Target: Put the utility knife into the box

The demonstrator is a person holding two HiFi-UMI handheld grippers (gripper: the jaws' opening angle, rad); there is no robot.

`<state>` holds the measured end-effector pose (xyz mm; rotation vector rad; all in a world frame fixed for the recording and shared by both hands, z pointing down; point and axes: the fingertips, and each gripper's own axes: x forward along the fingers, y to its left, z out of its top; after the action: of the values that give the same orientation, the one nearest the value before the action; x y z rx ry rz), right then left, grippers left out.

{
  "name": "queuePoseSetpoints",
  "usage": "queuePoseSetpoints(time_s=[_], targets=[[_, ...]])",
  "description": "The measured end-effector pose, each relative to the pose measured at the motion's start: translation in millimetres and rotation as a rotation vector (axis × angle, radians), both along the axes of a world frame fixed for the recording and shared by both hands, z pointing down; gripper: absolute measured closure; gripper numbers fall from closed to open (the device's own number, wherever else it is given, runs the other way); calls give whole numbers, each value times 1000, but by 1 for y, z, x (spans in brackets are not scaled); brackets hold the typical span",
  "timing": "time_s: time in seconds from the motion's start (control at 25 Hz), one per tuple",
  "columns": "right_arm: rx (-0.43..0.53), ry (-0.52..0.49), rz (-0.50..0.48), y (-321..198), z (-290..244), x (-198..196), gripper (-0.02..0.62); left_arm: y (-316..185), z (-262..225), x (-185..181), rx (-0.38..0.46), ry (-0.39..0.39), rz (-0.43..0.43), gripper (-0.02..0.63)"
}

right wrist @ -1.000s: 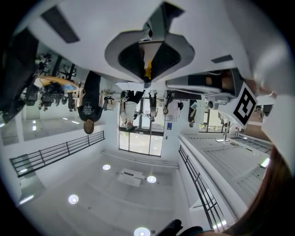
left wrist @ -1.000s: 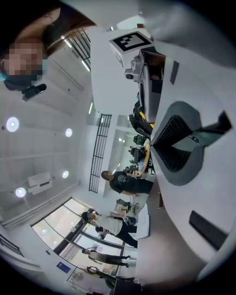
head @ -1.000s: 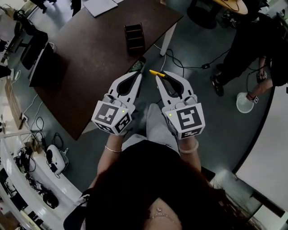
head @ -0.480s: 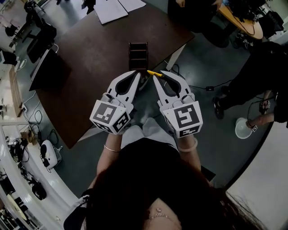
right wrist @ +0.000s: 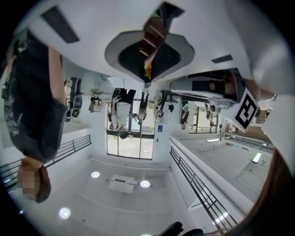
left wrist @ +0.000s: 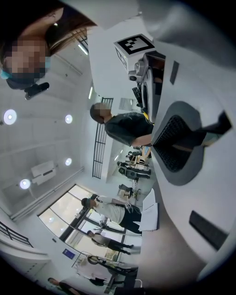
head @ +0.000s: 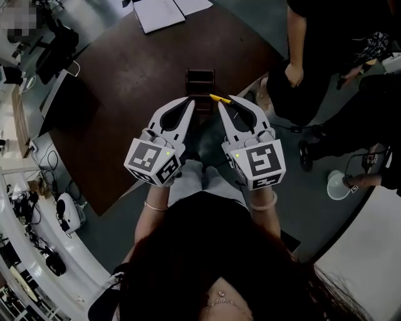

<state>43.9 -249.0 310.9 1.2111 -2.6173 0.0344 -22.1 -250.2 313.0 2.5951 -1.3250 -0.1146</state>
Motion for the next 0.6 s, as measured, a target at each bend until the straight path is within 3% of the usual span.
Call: queuePoseSetpoints(time_s=[0.28,0.6], targets=[[-73,8,19,-42,20,-10,541,-46,20,-13,-56,-6,14,604],[-206,-4,29,-57,69,-17,541,-62,55,-21,-124,25,48,604]])
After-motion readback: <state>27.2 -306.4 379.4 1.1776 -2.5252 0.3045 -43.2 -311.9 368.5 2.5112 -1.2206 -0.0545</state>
